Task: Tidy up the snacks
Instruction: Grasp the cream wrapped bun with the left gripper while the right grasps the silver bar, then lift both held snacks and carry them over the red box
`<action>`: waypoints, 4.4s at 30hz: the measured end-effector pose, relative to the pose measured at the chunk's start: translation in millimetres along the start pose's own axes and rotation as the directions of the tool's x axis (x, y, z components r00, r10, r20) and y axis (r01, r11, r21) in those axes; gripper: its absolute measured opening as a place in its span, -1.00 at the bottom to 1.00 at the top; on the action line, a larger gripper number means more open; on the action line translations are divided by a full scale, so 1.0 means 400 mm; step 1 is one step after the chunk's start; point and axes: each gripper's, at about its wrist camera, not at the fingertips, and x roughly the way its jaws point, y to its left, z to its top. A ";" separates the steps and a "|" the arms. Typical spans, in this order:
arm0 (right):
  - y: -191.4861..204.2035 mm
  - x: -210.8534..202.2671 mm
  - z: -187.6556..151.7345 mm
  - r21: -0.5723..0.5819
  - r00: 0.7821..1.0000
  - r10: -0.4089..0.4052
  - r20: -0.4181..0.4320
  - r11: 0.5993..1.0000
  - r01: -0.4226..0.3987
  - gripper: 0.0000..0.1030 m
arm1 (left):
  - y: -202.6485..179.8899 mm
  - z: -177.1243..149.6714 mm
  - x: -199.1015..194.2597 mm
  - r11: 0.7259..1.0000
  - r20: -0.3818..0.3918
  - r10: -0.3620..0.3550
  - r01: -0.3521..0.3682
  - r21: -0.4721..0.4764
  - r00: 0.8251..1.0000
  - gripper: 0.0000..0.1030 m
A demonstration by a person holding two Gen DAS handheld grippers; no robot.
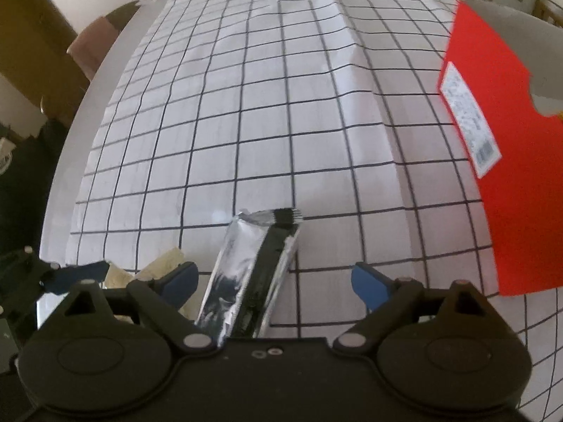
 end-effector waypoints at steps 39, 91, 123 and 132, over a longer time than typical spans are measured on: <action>-0.009 -0.029 -0.119 -0.186 0.996 0.088 -0.020 0.978 -0.090 -0.20 | -0.098 -0.022 0.027 0.900 -0.042 0.100 -0.073 0.429 0.994 0.35; -0.391 -0.420 -0.024 -0.097 0.959 0.150 0.240 0.987 -0.131 -0.20 | -0.175 0.166 -0.228 0.885 0.248 0.033 0.087 -0.457 0.968 -0.36; -0.811 -0.354 0.142 -0.057 0.977 0.039 0.212 0.998 -0.028 -0.20 | -0.573 0.573 -0.006 0.953 0.079 0.036 -0.011 -0.304 0.996 -0.36; -0.806 -0.293 0.147 -0.088 0.986 0.036 0.165 0.996 -0.022 -0.20 | -0.595 0.608 0.100 0.961 -0.019 0.081 -0.083 -0.265 0.997 -0.36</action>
